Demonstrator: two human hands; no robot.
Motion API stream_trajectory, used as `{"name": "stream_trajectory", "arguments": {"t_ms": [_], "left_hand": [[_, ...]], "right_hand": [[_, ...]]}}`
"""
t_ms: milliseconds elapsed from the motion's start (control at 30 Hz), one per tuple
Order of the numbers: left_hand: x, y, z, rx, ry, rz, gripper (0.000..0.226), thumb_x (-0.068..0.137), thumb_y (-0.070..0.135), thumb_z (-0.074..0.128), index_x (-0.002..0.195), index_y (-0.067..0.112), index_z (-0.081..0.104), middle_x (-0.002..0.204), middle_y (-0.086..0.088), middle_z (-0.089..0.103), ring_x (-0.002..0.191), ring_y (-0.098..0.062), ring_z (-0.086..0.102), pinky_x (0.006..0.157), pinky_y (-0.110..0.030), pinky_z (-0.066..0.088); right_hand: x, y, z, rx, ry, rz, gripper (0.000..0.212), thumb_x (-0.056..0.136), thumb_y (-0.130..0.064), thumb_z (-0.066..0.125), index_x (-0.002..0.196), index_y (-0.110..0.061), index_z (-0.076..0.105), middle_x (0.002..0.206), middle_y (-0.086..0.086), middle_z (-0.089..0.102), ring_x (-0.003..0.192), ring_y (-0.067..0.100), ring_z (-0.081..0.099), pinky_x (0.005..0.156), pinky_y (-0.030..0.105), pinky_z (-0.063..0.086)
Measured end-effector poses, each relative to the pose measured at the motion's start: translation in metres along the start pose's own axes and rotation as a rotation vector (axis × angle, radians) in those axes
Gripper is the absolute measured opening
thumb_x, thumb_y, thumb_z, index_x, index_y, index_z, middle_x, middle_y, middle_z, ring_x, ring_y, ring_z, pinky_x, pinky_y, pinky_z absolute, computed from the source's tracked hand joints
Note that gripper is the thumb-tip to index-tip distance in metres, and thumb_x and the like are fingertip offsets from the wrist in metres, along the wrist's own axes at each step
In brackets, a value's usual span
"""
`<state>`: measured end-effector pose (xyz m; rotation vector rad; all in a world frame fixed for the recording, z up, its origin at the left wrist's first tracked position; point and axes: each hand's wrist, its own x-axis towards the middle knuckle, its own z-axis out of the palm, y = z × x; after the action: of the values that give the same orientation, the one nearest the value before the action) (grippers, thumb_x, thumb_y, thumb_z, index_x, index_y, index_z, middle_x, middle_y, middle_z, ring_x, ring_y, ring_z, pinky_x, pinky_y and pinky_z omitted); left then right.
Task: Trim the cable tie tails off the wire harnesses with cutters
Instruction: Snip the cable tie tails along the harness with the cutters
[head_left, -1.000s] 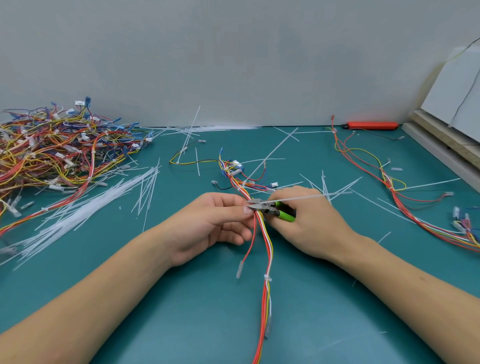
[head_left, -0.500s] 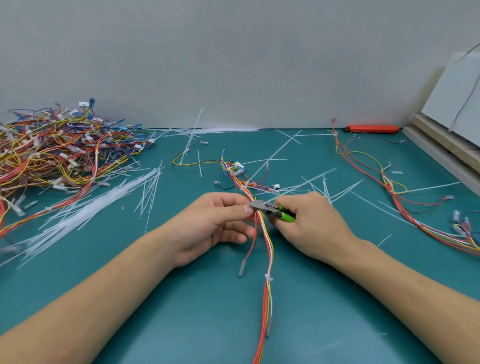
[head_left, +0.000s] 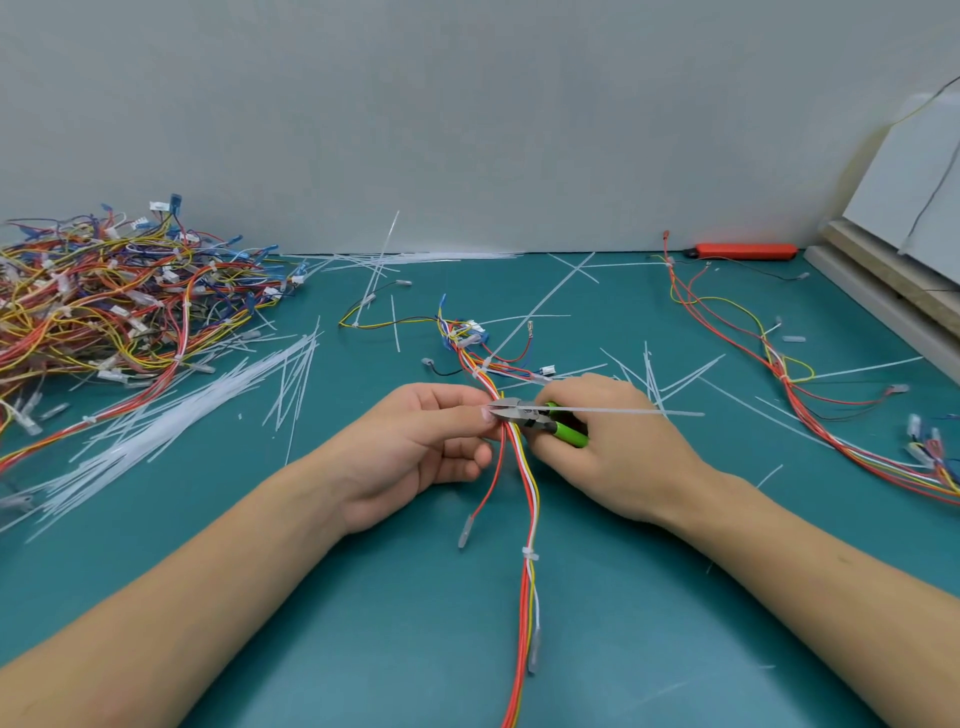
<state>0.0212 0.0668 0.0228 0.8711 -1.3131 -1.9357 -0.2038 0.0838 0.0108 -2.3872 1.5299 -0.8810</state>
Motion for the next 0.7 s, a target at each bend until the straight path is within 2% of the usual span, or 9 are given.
{"name": "stream_trajectory", "arguments": {"t_ms": [133, 300, 500, 700], "left_hand": [[0.0002, 0.0001, -0.0004, 0.007, -0.012, 0.000, 0.015, 0.091, 0.013, 0.070, 0.104, 0.005, 0.073, 0.087, -0.007, 0.069, 0.063, -0.012, 0.060, 0.060, -0.022, 0.054], [-0.0009, -0.0002, -0.0002, 0.024, -0.018, 0.005, 0.013, 0.091, 0.015, 0.068, 0.101, 0.007, 0.074, 0.086, -0.006, 0.069, 0.064, -0.012, 0.062, 0.061, -0.022, 0.055], [-0.0007, 0.0001, 0.0003, 0.052, -0.033, 0.012, 0.018, 0.090, 0.018, 0.070, 0.102, 0.005, 0.071, 0.086, -0.006, 0.069, 0.065, -0.013, 0.062, 0.062, -0.023, 0.054], [-0.0009, 0.0003, 0.0002, 0.045, -0.028, 0.006, 0.026, 0.090, 0.019, 0.070, 0.109, 0.002, 0.069, 0.088, -0.007, 0.069, 0.066, -0.014, 0.063, 0.062, -0.023, 0.054]], "right_hand": [[-0.0002, -0.0002, -0.0003, 0.022, 0.002, 0.004, 0.018, 0.088, -0.041, 0.060, 0.079, -0.025, 0.062, 0.073, -0.010, 0.057, 0.074, 0.015, 0.051, 0.068, 0.043, 0.048], [-0.0005, -0.0019, -0.0015, 0.021, 0.006, 0.006, 0.018, 0.089, -0.041, 0.061, 0.079, -0.026, 0.062, 0.071, -0.013, 0.055, 0.073, 0.012, 0.049, 0.066, 0.038, 0.046], [-0.0005, -0.0039, -0.0054, -0.008, -0.057, 0.081, 0.039, 0.081, -0.051, 0.044, 0.073, -0.014, 0.054, 0.060, 0.003, 0.051, 0.064, 0.025, 0.049, 0.060, 0.044, 0.048], [-0.0008, -0.0041, -0.0045, -0.029, -0.053, 0.076, 0.036, 0.085, -0.046, 0.048, 0.074, -0.012, 0.054, 0.059, 0.004, 0.051, 0.065, 0.028, 0.049, 0.062, 0.045, 0.048]]}}
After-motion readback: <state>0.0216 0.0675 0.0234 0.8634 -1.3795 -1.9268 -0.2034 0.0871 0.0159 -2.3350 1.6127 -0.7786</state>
